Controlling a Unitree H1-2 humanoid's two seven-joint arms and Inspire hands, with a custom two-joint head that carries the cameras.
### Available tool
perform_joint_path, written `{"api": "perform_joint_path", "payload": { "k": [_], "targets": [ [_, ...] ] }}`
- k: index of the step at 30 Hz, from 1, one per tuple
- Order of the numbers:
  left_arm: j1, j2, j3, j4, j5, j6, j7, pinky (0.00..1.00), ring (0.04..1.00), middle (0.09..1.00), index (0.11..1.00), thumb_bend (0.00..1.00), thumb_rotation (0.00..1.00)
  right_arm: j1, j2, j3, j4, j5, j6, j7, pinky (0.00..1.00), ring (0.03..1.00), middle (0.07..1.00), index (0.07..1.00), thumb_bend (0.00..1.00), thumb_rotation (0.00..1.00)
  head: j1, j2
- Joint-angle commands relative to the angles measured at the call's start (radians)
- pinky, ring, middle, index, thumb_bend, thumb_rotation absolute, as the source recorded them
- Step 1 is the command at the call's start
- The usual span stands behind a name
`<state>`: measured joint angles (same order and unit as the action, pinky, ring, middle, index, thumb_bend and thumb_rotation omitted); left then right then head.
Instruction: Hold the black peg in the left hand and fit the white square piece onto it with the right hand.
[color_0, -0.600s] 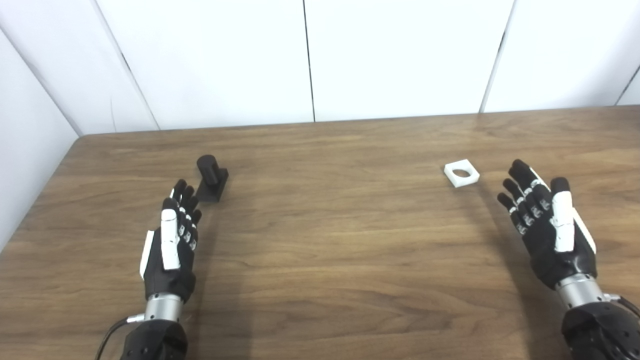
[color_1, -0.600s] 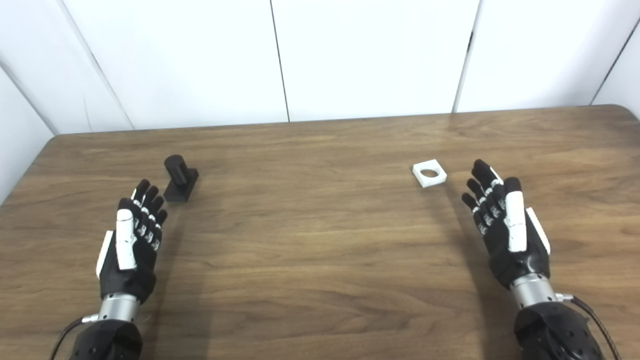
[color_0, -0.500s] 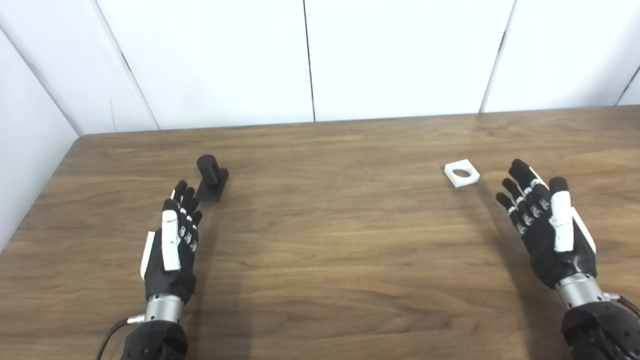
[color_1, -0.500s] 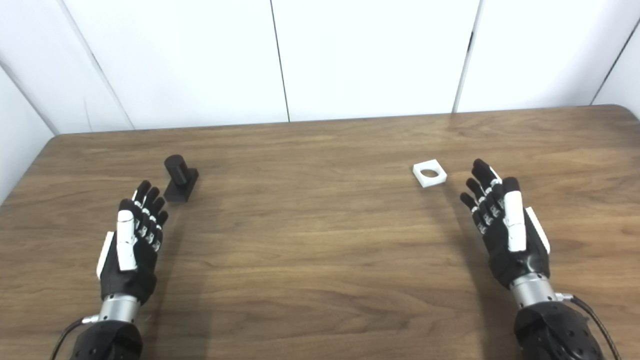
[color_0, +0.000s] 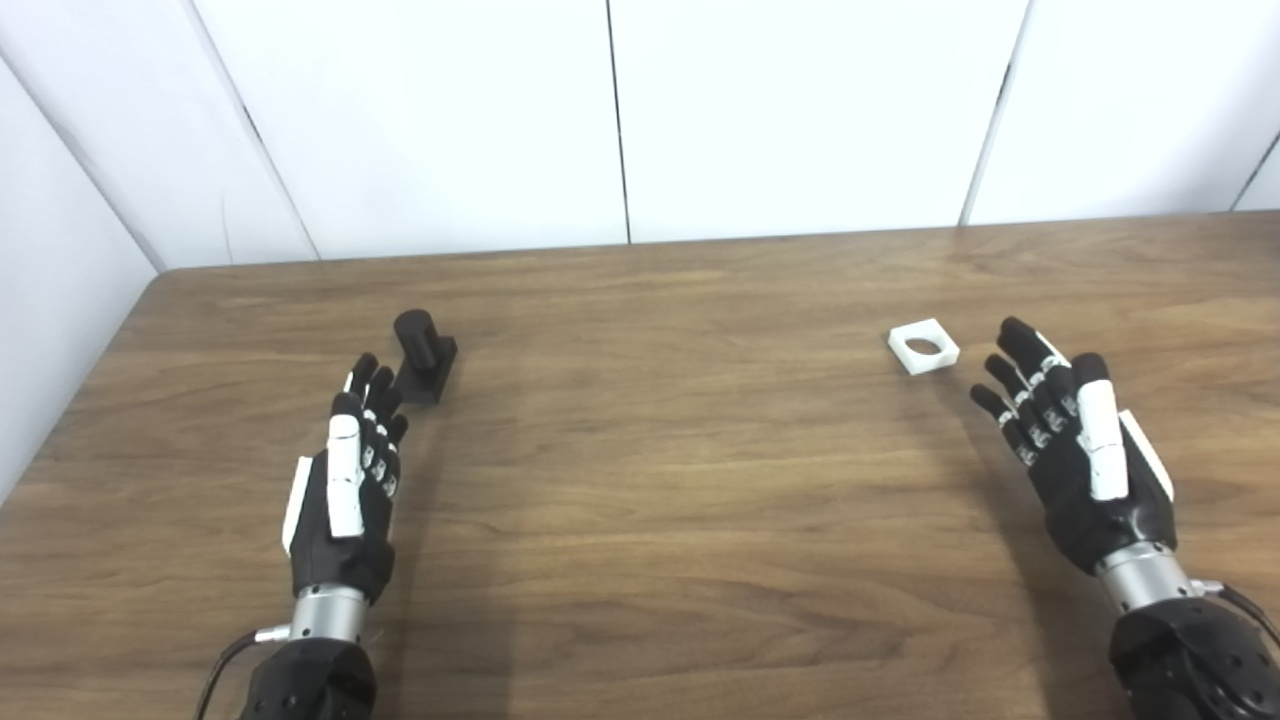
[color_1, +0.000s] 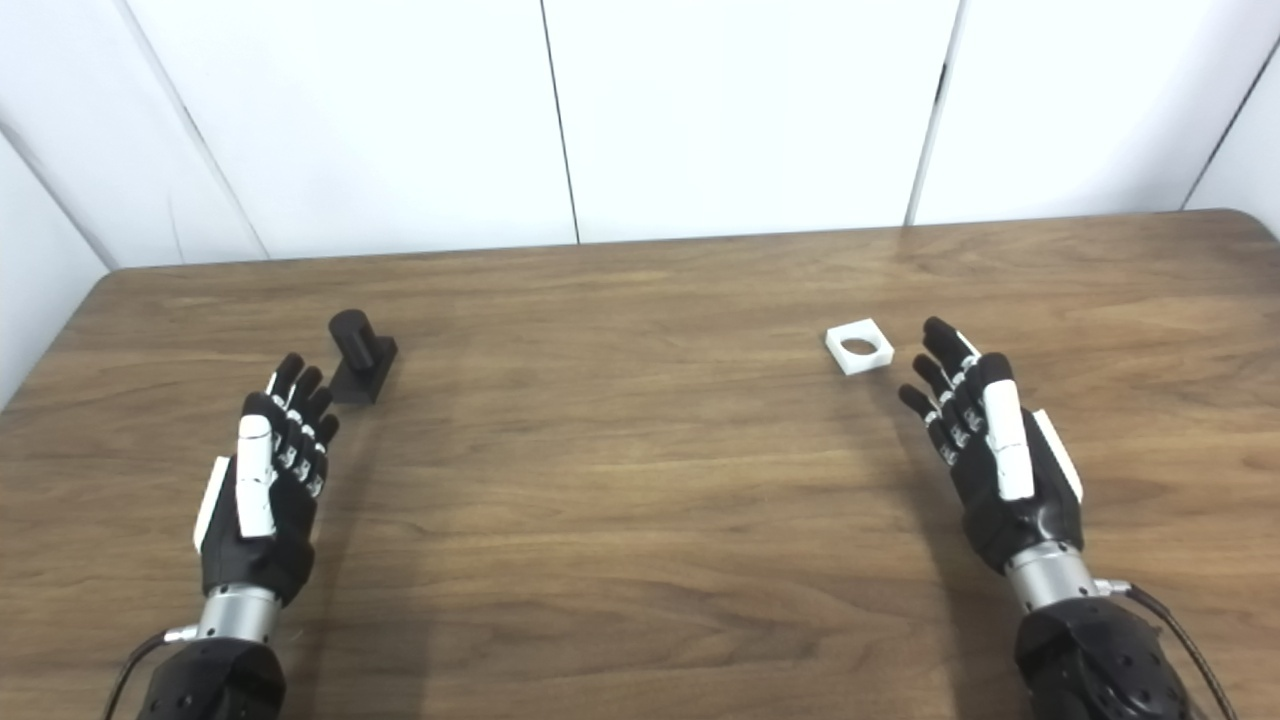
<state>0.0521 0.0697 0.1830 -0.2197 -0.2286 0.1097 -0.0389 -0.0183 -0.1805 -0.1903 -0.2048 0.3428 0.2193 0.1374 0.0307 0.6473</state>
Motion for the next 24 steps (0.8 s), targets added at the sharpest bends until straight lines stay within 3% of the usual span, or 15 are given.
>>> {"api": "perform_joint_path", "payload": {
  "k": [1,9,14,24],
  "targets": [
    [-0.026,0.033,-0.012,-0.058,0.070,0.013,0.019,1.00,1.000,1.000,1.000,0.47,0.98,-0.033,0.002,0.000,-0.019,0.003,-0.039,0.001,0.90,0.951,0.953,0.888,0.60,0.82,0.004,0.000],
    [-0.046,0.080,-0.095,-0.132,0.492,0.133,0.126,1.00,0.994,0.978,0.948,0.58,0.96,-0.032,-0.006,0.012,-0.001,-0.020,-0.072,0.018,0.90,0.945,0.953,0.900,0.59,0.86,0.021,-0.004],
    [-0.090,0.094,-0.106,-0.153,0.603,0.204,0.129,0.96,0.975,0.975,0.939,0.55,0.86,-0.031,0.002,0.015,-0.005,-0.029,-0.073,0.006,0.87,0.936,0.948,0.891,0.62,0.84,0.025,-0.008],
    [-0.179,0.101,-0.134,-0.129,0.795,0.305,0.141,0.94,0.996,0.981,0.933,0.62,0.66,-0.030,0.011,0.024,0.002,-0.044,-0.085,0.004,0.85,0.922,0.937,0.877,0.63,0.82,0.029,-0.013]
  ]
}}
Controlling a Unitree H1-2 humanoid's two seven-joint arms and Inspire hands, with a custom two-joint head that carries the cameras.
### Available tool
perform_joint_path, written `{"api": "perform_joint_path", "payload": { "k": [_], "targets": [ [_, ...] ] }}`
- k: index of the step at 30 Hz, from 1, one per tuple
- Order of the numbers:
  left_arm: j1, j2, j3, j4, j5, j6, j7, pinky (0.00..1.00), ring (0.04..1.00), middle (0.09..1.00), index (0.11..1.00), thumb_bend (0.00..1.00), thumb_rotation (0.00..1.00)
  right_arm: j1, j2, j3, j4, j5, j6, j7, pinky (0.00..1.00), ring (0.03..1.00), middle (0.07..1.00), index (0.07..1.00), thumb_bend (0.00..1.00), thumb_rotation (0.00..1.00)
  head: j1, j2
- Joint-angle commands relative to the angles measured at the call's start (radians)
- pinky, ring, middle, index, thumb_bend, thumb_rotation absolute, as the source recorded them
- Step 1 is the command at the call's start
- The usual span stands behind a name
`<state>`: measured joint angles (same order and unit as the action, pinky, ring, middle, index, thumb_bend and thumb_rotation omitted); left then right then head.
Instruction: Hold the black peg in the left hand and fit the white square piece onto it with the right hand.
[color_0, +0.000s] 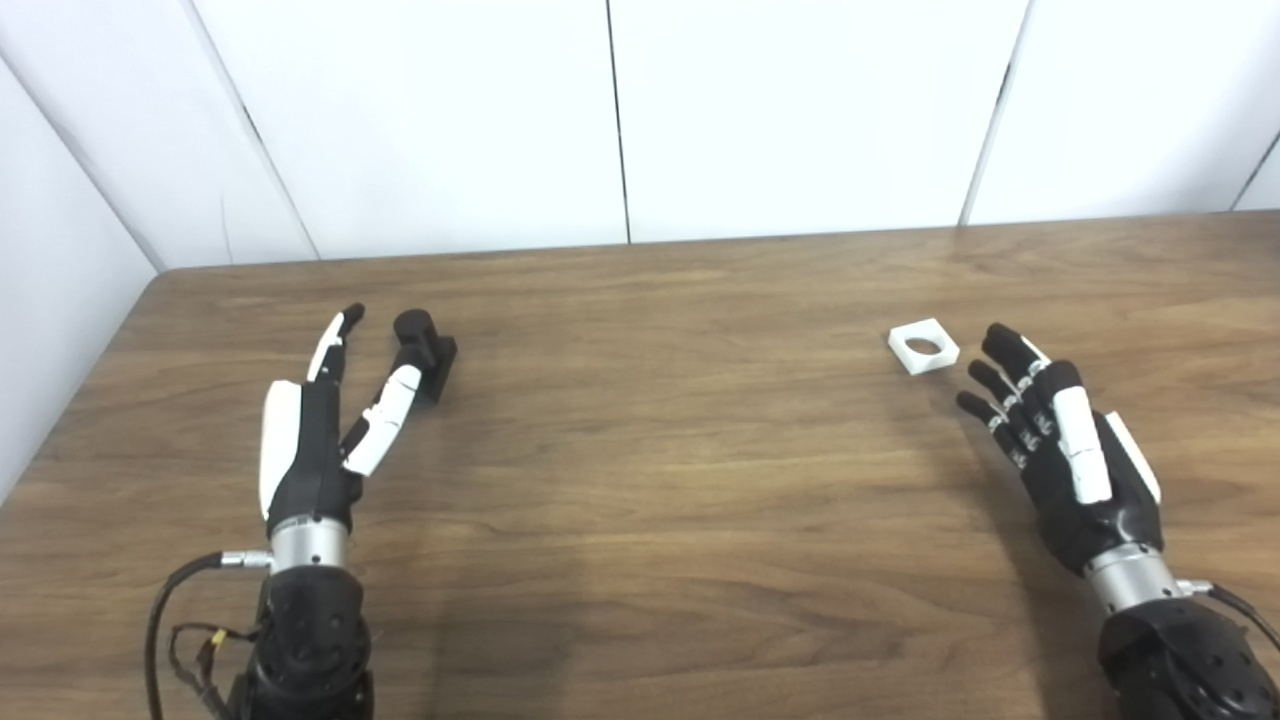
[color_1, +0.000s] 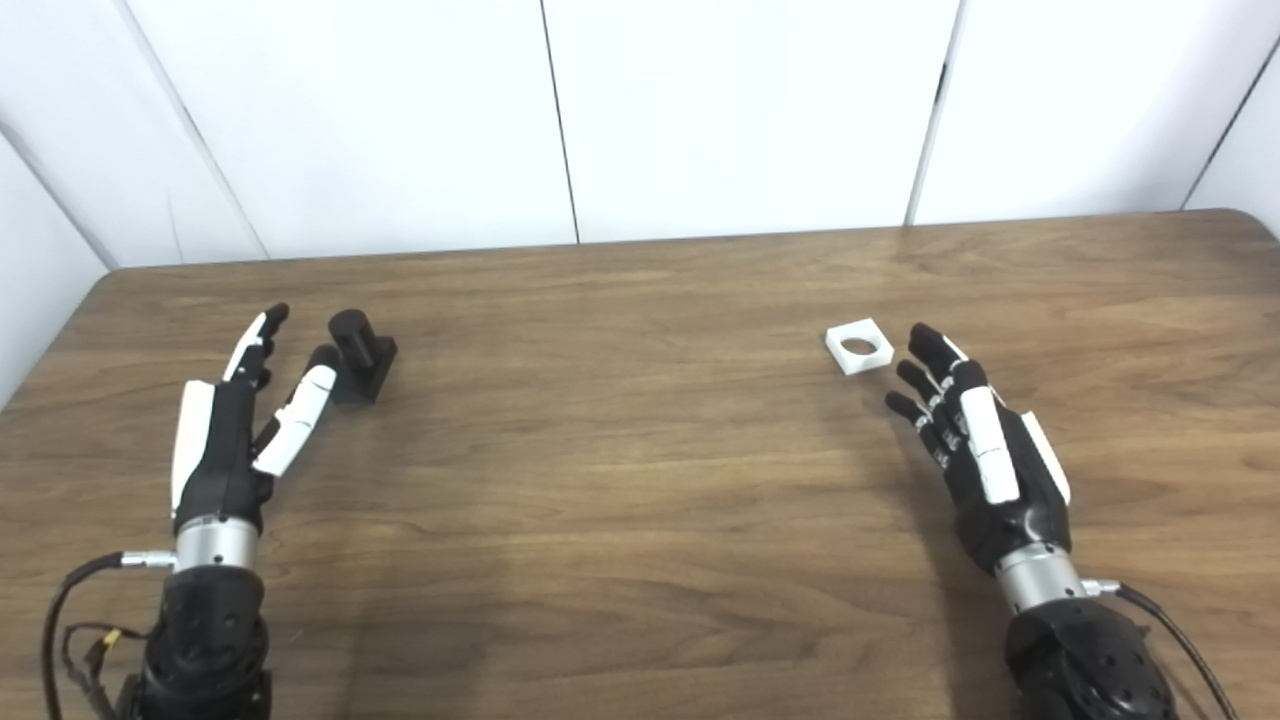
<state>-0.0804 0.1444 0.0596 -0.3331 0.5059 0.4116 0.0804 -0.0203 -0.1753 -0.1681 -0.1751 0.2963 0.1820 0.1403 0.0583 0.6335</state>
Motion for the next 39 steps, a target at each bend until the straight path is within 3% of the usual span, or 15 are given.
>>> {"api": "perform_joint_path", "payload": {
  "k": [1,6,18,35,39],
  "targets": [
    [-0.053,0.030,-0.018,-0.004,0.081,0.004,0.026,0.95,0.998,0.981,0.931,0.63,0.64,-0.028,0.007,0.001,-0.028,0.001,-0.046,-0.001,0.84,0.921,0.937,0.875,0.63,0.81,0.001,0.001],
    [-0.092,0.035,-0.032,0.067,0.157,0.017,0.051,0.91,1.000,0.977,0.914,0.69,0.52,-0.025,0.007,0.001,-0.019,-0.003,-0.053,0.005,0.85,0.925,0.935,0.874,0.64,0.82,-0.001,-0.004],
    [-0.152,0.031,-0.046,0.187,0.268,0.055,0.074,0.85,1.000,0.970,0.887,0.83,0.40,-0.008,-0.007,0.004,-0.014,-0.009,-0.076,0.022,0.87,0.936,0.944,0.887,0.65,0.84,0.005,-0.012],
    [-0.226,0.037,-0.054,0.328,0.285,0.049,0.136,0.84,1.000,0.993,0.787,0.81,0.37,-0.008,-0.013,0.018,0.009,-0.038,-0.108,0.027,0.87,0.948,0.933,0.876,0.67,0.85,0.007,-0.023],
    [-0.248,0.050,-0.066,0.365,0.292,0.052,0.142,0.95,1.000,0.999,0.772,0.80,0.39,0.000,-0.015,0.025,0.000,-0.054,-0.103,0.021,0.87,0.950,0.933,0.878,0.68,0.86,0.007,-0.024]
  ]
}}
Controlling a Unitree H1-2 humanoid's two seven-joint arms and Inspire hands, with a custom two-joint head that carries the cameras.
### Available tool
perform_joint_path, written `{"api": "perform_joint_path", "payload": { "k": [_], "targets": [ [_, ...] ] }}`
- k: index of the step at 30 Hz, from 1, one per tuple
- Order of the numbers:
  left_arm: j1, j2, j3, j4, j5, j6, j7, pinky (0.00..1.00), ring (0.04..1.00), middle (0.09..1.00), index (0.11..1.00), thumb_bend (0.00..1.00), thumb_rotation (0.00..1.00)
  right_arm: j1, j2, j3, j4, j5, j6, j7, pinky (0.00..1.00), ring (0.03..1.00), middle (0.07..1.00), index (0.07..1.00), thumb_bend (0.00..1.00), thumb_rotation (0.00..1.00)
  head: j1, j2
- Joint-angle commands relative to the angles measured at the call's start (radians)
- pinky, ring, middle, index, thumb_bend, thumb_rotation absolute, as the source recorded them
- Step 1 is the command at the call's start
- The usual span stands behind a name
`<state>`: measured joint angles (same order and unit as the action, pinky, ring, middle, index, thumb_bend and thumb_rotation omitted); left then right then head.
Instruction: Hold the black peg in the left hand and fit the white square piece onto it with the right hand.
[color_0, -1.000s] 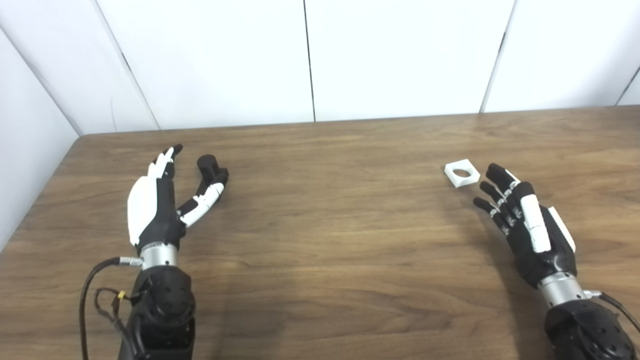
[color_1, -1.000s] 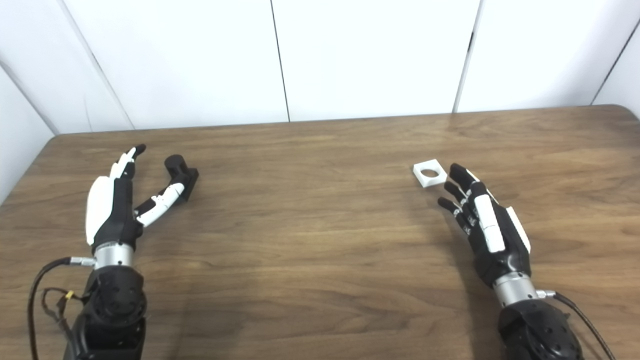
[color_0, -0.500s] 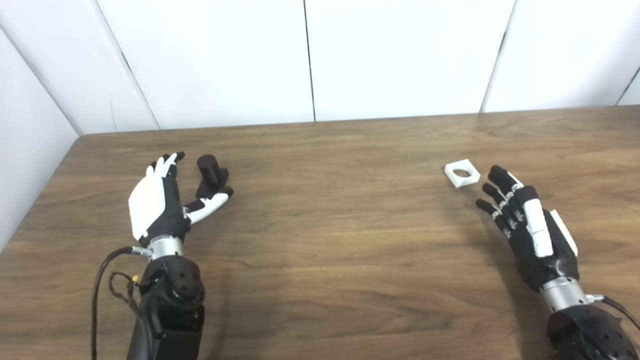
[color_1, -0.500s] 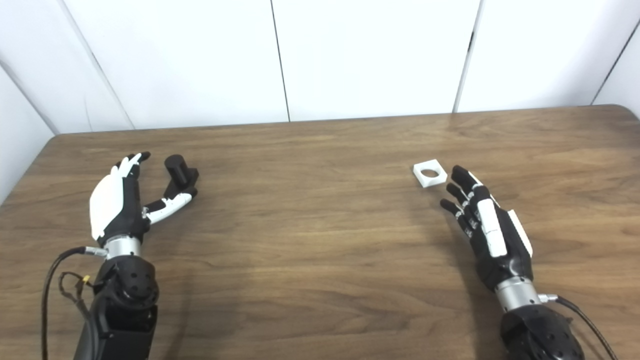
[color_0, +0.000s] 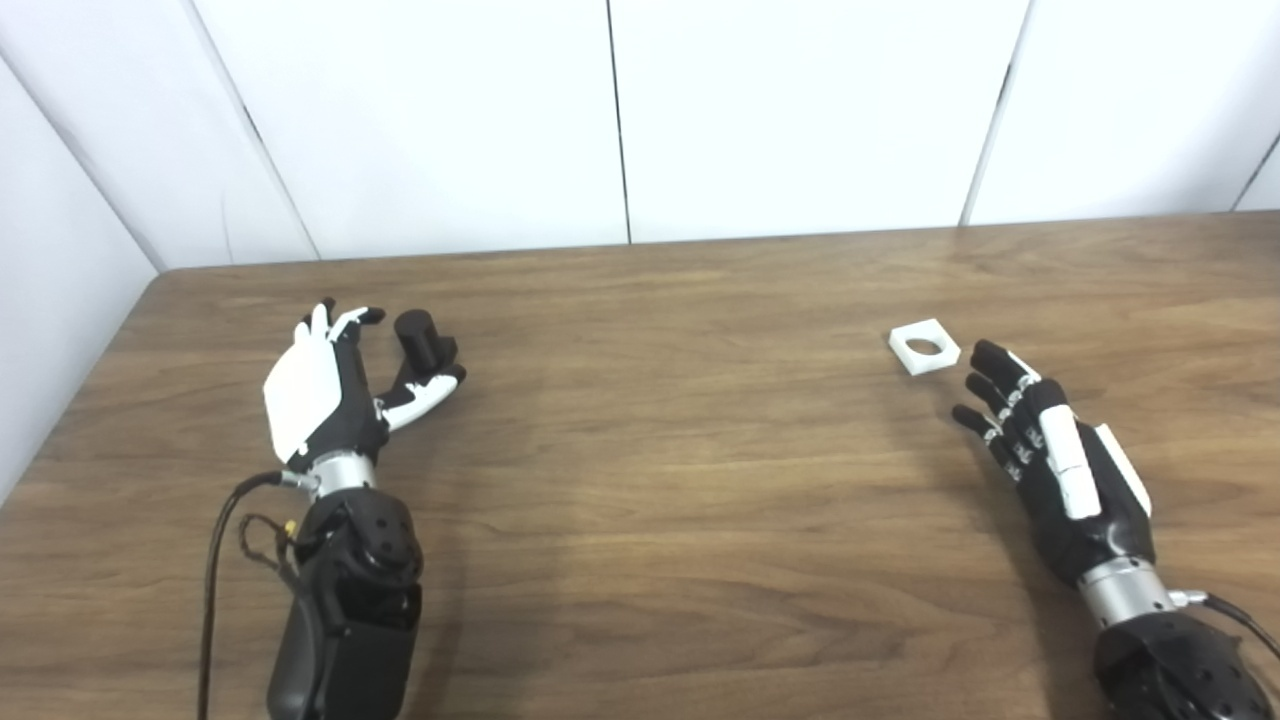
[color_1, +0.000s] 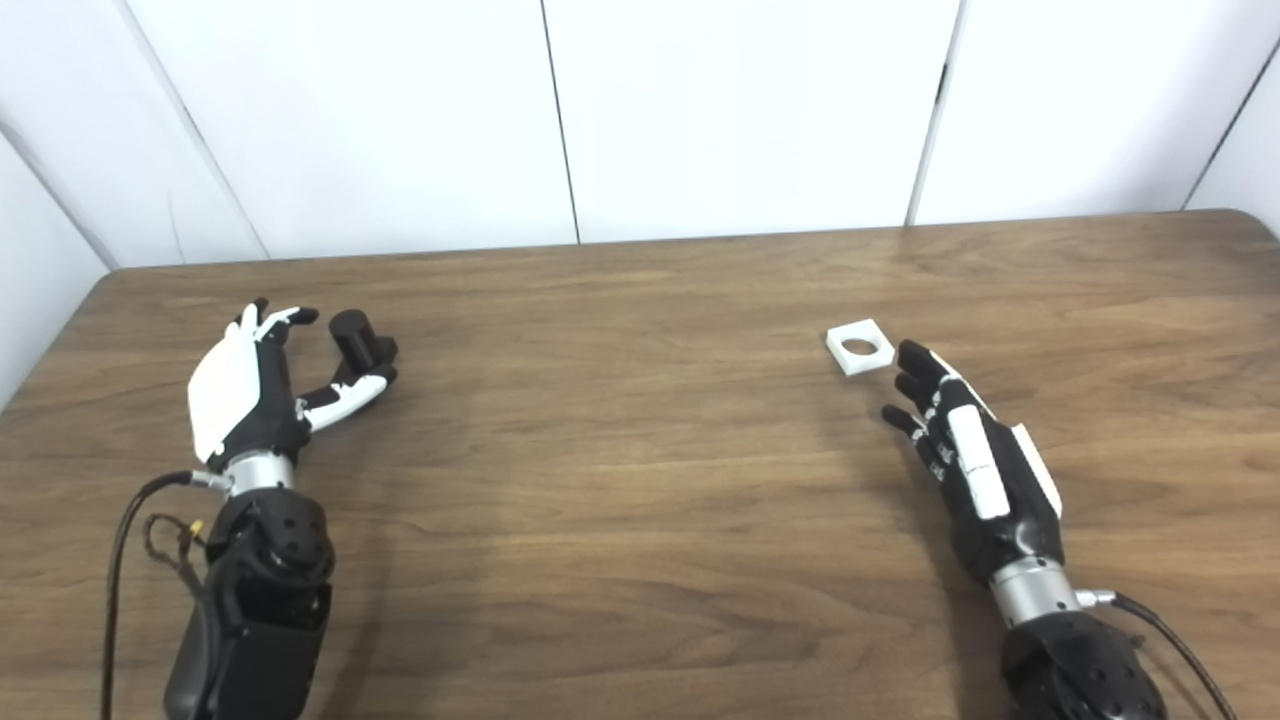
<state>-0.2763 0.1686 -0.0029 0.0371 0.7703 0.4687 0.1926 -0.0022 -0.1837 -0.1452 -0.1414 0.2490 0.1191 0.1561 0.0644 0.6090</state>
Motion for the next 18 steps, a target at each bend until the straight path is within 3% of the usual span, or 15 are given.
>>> {"api": "perform_joint_path", "payload": {
  "k": [1,8,18],
  "targets": [
    [-0.055,0.028,-0.006,0.000,0.028,-0.004,0.030,0.96,1.000,0.999,0.772,0.80,0.39,-0.016,-0.008,0.004,-0.036,-0.008,-0.040,0.005,0.88,0.951,0.934,0.880,0.68,0.87,0.001,0.000],
    [-0.098,0.060,-0.034,0.069,0.056,-0.001,0.024,1.00,1.000,0.988,0.765,0.80,0.42,-0.006,-0.005,0.006,-0.040,-0.018,-0.043,-0.001,0.89,0.950,0.931,0.879,0.69,0.87,-0.005,-0.001],
    [-0.133,0.066,-0.048,0.134,0.094,0.000,0.020,1.00,1.000,0.959,0.750,0.81,0.45,0.006,-0.007,0.010,-0.047,-0.032,-0.046,-0.002,0.89,0.949,0.929,0.886,0.68,0.90,0.001,0.002]
  ]
}}
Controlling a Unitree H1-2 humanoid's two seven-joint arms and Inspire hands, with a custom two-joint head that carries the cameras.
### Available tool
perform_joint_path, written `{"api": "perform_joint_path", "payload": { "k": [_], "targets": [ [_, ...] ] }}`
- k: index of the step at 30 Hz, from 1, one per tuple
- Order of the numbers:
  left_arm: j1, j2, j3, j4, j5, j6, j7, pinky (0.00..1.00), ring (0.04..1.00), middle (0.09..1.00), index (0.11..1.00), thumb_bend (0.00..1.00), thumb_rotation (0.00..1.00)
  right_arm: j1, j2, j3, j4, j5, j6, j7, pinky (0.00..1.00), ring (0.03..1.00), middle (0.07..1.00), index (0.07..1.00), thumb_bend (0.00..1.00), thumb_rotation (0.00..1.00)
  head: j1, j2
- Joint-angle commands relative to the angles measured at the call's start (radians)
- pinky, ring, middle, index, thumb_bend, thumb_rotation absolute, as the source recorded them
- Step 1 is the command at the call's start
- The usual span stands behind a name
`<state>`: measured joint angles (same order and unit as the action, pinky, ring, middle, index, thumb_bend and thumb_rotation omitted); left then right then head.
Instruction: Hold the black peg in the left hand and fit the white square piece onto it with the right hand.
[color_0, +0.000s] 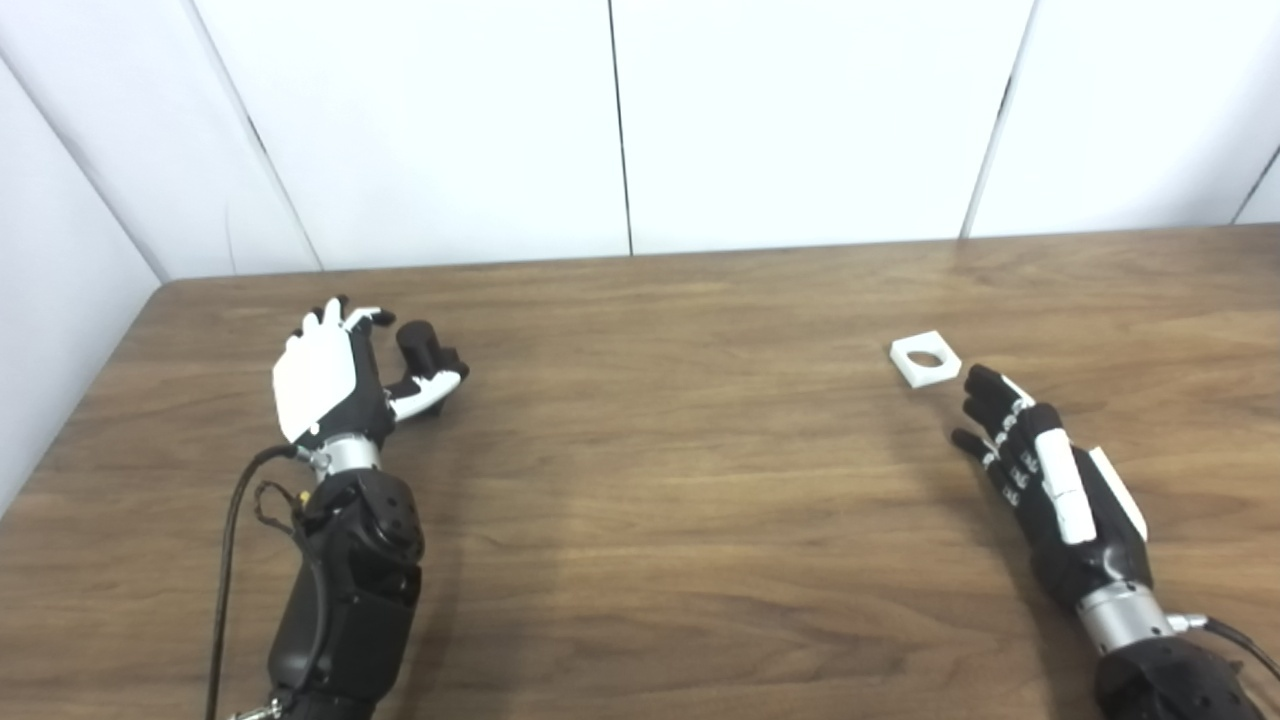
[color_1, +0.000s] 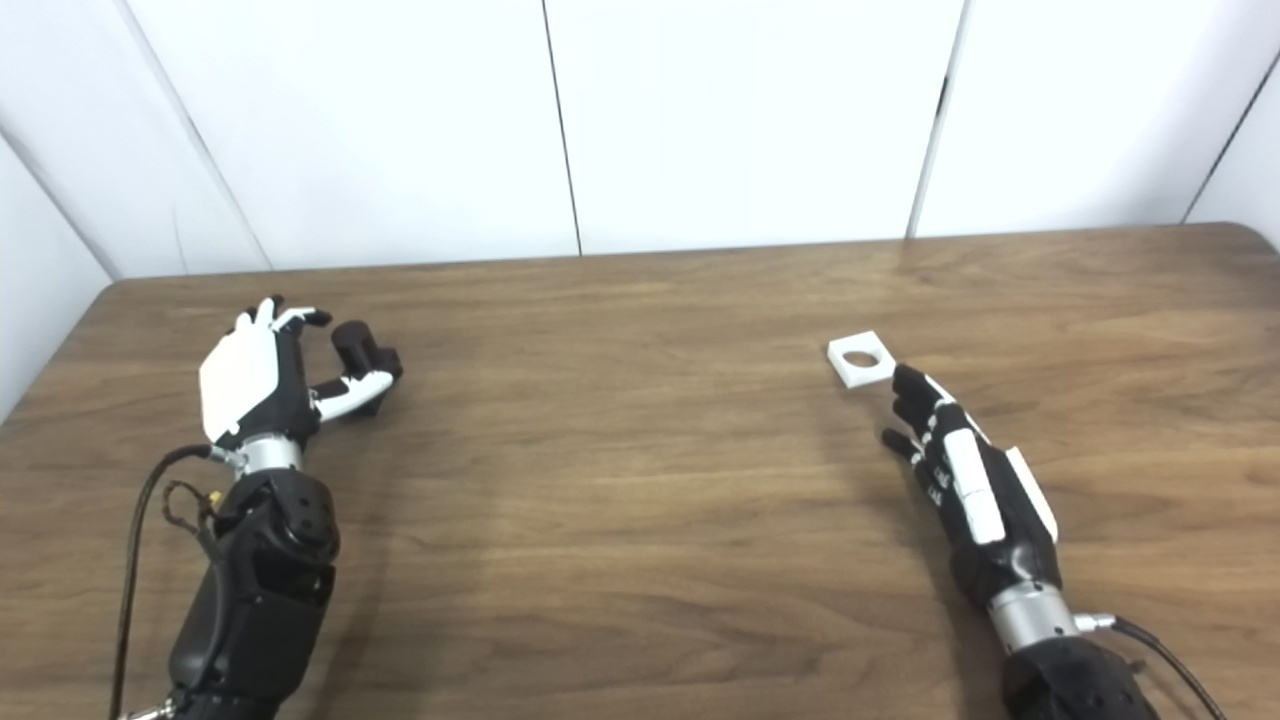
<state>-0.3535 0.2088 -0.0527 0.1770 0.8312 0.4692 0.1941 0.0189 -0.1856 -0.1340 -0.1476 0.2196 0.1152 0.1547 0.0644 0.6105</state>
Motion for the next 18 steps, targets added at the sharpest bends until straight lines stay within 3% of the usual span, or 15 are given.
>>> {"api": "perform_joint_path", "payload": {
  "k": [1,18],
  "targets": [
    [-0.058,0.025,0.001,-0.001,0.035,0.000,0.019,1.00,1.000,0.956,0.748,0.82,0.46,-0.014,-0.006,-0.002,-0.040,-0.004,-0.043,0.000,0.89,0.948,0.929,0.887,0.69,0.90,0.003,0.000],
    [-0.058,0.026,-0.013,0.055,0.037,-0.002,0.033,1.00,1.000,0.938,0.735,0.82,0.45,-0.010,-0.025,-0.012,-0.024,0.021,-0.050,0.020,0.88,0.948,0.926,0.884,0.71,0.87,0.018,0.006]
  ]
}}
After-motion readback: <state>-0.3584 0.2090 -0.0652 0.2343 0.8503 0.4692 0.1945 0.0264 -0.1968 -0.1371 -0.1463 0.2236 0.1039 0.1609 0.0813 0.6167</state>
